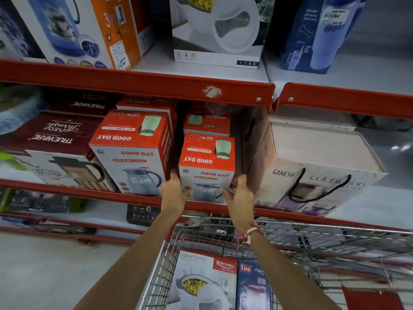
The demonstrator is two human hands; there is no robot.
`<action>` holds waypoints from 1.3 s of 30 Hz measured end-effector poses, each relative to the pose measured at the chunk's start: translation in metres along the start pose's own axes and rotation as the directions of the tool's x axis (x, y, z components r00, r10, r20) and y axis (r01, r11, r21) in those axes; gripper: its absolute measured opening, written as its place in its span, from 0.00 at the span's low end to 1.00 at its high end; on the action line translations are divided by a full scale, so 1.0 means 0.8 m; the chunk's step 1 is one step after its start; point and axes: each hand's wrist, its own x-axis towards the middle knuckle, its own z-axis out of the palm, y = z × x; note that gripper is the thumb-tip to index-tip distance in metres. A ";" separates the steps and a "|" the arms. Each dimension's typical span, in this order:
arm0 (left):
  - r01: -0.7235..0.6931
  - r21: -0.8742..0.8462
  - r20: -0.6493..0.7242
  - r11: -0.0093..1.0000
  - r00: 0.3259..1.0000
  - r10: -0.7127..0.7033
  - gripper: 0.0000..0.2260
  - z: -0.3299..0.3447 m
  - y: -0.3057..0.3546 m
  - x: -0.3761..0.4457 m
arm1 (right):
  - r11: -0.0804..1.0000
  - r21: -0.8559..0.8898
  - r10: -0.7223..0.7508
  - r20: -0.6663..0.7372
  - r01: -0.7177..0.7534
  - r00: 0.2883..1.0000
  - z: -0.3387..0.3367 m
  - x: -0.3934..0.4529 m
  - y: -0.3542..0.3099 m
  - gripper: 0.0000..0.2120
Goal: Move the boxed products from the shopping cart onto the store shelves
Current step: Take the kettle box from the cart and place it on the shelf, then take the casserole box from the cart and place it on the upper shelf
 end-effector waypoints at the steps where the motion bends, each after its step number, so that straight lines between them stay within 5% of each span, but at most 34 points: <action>1: 0.005 -0.009 -0.003 1.000 1.000 -0.005 0.24 0.001 -0.002 0.001 | 1.000 -0.014 -0.001 0.000 0.001 1.000 0.002 0.002 0.002 0.17; 13: -0.057 0.009 0.040 0.998 0.998 0.057 0.21 0.006 -0.019 0.010 | 1.000 -0.016 -0.011 0.061 0.013 0.998 0.010 0.007 0.024 0.13; 20: -0.160 -0.109 -0.103 0.981 0.983 0.149 0.17 0.025 -0.065 -0.062 | 0.991 0.021 -0.129 -0.119 0.133 0.984 -0.001 -0.058 0.054 0.05; 25: -0.131 0.056 0.148 0.990 0.982 0.121 0.17 0.063 -0.131 -0.123 | 0.997 -0.039 0.068 0.116 -0.064 0.991 0.018 -0.136 0.130 0.03; 29: -0.001 0.184 0.390 0.983 0.918 -0.072 0.24 0.092 -0.185 -0.166 | 0.895 -0.223 0.446 0.451 -0.387 0.773 0.046 -0.191 0.196 0.14; 33: 0.198 0.285 0.511 0.938 0.797 -0.323 0.29 0.112 -0.220 -0.192 | 0.735 -0.368 0.666 0.552 -0.569 0.502 0.061 -0.220 0.228 0.24; 36: 0.347 0.281 0.594 0.895 0.669 -0.446 0.30 0.127 -0.241 -0.208 | 0.679 -0.369 0.721 0.499 -0.635 0.481 0.074 -0.230 0.238 0.18; 39: 0.405 0.287 0.592 0.868 0.638 -0.493 0.31 0.140 -0.250 -0.216 | 0.593 -0.269 0.776 0.442 -0.759 0.450 0.086 -0.232 0.248 0.24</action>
